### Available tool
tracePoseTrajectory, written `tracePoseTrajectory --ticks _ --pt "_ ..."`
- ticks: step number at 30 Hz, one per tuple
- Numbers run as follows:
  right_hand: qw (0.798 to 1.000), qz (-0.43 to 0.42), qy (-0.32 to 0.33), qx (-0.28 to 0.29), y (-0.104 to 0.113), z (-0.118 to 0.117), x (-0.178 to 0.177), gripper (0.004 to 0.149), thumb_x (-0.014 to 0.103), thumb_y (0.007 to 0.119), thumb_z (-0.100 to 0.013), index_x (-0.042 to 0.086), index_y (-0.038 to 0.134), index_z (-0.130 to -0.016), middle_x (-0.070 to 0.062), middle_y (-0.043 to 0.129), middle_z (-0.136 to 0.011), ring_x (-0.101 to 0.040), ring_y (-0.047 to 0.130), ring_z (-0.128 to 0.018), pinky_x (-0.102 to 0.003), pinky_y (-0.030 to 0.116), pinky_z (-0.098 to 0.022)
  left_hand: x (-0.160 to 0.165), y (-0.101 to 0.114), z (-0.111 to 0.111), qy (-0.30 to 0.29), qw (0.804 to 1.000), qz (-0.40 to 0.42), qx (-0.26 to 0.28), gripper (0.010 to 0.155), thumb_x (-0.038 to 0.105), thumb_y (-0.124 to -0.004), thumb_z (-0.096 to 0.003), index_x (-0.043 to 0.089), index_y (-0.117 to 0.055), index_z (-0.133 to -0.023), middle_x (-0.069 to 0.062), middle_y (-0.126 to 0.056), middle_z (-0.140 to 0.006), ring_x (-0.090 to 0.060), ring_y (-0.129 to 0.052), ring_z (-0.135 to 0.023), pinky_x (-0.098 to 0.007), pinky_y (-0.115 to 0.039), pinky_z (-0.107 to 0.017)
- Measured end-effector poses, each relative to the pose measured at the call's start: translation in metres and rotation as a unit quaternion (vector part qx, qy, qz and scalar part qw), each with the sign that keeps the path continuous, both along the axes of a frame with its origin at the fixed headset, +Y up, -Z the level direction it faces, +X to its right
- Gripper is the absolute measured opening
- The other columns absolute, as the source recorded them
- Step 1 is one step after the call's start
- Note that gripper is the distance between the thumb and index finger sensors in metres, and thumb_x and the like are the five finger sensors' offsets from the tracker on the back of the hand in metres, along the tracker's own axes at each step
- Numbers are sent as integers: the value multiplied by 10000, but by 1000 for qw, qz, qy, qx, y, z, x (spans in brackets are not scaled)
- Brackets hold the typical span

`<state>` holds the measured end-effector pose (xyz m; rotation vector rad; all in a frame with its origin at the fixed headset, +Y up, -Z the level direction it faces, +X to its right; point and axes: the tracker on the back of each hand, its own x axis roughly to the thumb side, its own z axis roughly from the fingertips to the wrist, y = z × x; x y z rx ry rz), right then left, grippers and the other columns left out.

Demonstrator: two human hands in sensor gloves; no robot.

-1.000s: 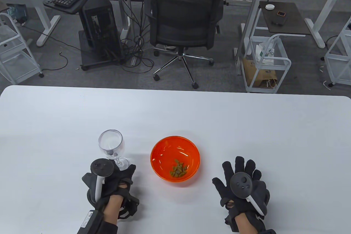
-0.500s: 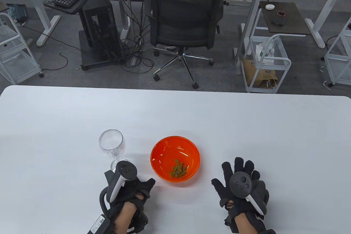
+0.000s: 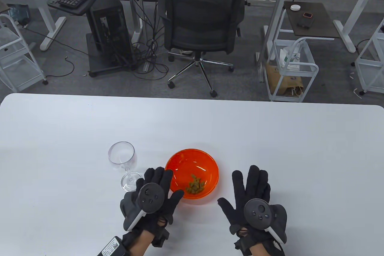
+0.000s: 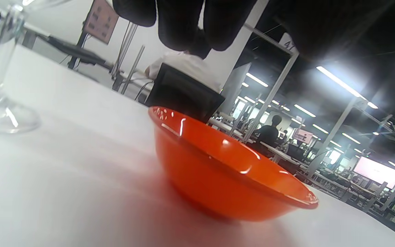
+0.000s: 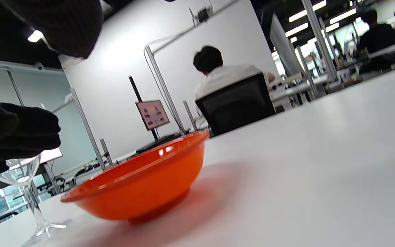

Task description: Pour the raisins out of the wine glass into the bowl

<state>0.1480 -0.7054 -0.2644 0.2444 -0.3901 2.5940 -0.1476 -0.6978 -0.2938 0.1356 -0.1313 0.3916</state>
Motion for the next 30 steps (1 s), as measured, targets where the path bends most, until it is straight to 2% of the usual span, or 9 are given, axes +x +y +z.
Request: tracePoseTrajectory --ticks 3,13,20,30 --pt "1000 8 -9 29 5 4 1 842 548 750 -513 197 254 -1096 -222 -84 -1086 -530 -134 -917 -712 64 -682 2 3 3 5 999 -30 19 777 614 -783 -404 277 -594 -1077 -115 -541 -1205 -424 -405 -1110 -645 -330 -758" --pt "999 25 5 -40 -8 -4 2 814 537 756 -515 166 329 -1101 -250 18 -1130 -573 -34 -956 -717 94 -683 -1 -9 -1 23 999 -27 -23 776 614 -779 -405 264 -603 -1074 -129 -551 -1196 -432 -426 -1100 -644 -348 -752" --pt "998 30 18 -50 -10 -3 -3 797 532 760 -514 157 371 -1099 -267 77 -1144 -598 21 -966 -722 115 -684 0 -17 -4 23 997 -35 -59 759 616 -773 -407 269 -628 -1065 -129 -596 -1183 -428 -475 -1093 -643 -371 -750" --pt "995 52 33 -73 -17 -7 -12 789 532 758 -516 159 382 -1100 -268 90 -1150 -602 22 -967 -720 106 -683 -4 -15 -4 34 997 -26 -59 757 615 -772 -409 265 -629 -1066 -131 -605 -1179 -428 -490 -1091 -644 -373 -750"
